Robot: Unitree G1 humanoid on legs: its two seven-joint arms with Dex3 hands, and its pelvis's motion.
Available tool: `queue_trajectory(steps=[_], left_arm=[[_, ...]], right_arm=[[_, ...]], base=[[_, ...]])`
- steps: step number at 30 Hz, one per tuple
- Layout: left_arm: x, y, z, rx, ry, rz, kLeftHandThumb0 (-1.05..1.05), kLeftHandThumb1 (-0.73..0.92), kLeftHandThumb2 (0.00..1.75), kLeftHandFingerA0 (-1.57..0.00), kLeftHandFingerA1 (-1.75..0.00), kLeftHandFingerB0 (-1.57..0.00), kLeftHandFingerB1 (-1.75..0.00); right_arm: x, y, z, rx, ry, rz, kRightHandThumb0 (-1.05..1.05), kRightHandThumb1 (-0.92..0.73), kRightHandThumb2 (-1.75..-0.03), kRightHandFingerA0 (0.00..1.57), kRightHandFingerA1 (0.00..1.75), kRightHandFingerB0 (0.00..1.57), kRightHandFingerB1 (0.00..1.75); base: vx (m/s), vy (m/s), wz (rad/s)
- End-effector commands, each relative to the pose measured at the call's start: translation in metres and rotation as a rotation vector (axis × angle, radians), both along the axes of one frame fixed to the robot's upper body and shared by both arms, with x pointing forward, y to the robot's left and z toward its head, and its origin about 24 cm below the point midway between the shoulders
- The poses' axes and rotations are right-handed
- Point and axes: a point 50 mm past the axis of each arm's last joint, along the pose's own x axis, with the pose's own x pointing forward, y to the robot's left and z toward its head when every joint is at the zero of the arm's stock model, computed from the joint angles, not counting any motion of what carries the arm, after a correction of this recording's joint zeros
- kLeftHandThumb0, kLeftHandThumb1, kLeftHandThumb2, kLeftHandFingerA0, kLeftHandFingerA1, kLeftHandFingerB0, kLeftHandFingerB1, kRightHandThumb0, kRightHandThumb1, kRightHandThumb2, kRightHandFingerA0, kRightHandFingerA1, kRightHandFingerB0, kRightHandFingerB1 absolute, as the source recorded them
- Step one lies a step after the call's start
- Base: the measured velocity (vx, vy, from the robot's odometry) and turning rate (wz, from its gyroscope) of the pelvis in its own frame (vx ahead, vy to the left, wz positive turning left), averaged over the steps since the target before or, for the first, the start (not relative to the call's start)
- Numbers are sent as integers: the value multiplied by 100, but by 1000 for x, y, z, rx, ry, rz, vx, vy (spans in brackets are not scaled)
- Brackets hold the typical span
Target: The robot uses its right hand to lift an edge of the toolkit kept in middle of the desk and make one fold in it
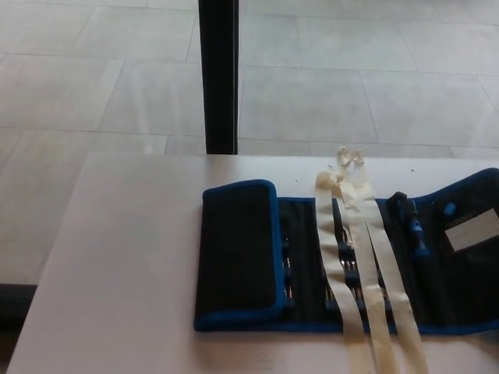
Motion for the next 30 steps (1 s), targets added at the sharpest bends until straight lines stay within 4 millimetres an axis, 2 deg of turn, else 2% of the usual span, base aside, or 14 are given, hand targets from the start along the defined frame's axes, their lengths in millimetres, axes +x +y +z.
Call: queue_trajectory(steps=[1,4,5,6,7,8,10,12,13,15,20,25,28,30], left_arm=[[-5,5,4,1,8,8,-59,70,61,-56,-72,-46,-53],[-6,5,4,6,24,-6,-60,71,62,-57,-73,-45,-55],[-6,6,5,11,27,-14,-62,71,62,-57,-71,-47,-54],[-6,6,5,8,20,-15,-61,71,62,-56,-73,-47,-57],[-6,6,5,10,23,-15,-61,71,61,-57,-72,-50,-57],[-5,6,5,7,21,-14,-61,71,61,-55,-73,-42,-53],[-5,7,5,16,27,-20,-62,70,61,-58,-76,-52,-64],[-5,7,6,12,30,-25,-62,71,61,-56,-72,-48,-59],[-5,7,6,11,26,-25,-61,72,62,-56,-74,-49,-61],[-4,8,7,7,17,-24,-61,71,62,-55,-74,-47,-58],[-4,7,6,-2,19,-21,-62,68,62,-49,-66,-43,-52],[-1,7,7,-2,17,-27,-60,70,62,-49,-67,-42,-52],[0,9,10,13,34,-50,-61,71,61,-50,-68,-46,-54],[0,10,11,24,47,-69,-63,68,62,-48,-67,-42,-52]], right_arm=[[-6,2,-5,-5,26,-9,-60,-79,-64,40,46,31,39],[-5,4,0,-15,-18,-29,-59,-80,-64,47,47,36,41],[-3,8,5,-22,-48,-29,-53,-59,-102,47,63,24,51],[-3,11,9,-57,-70,17,-60,-80,-64,48,46,37,41],[-2,13,11,-68,-74,13,-50,-58,-102,48,64,24,51],[-2,19,14,-84,-87,24,-59,-78,-63,53,47,40,41],[-1,34,16,-223,-89,120,-61,-64,-95,48,58,36,53],[-1,42,17,-298,-105,185,-60,-81,-61,53,45,39,40],[1,50,17,-373,-120,240,-52,-59,-103,48,63,25,51],[2,58,18,-438,-143,298,-52,-62,-103,47,62,25,51],[4,101,35,-674,-306,542,-56,-77,-63,57,64,39,43],[1,111,31,-884,-336,638,-65,-62,-97,49,63,32,52],[-3,112,21,-990,-313,705,-59,-77,-63,43,51,39,43],[-3,106,7,-1157,-288,782,-63,-62,-99,38,62,28,53]], base=[[0,0,0],[0,0,0],[0,0,0],[0,0,0],[0,0,0],[0,0,0],[0,0,0],[0,0,0],[0,0,0],[0,0,0],[0,0,0],[0,0,0],[0,0,0],[0,0,0]])
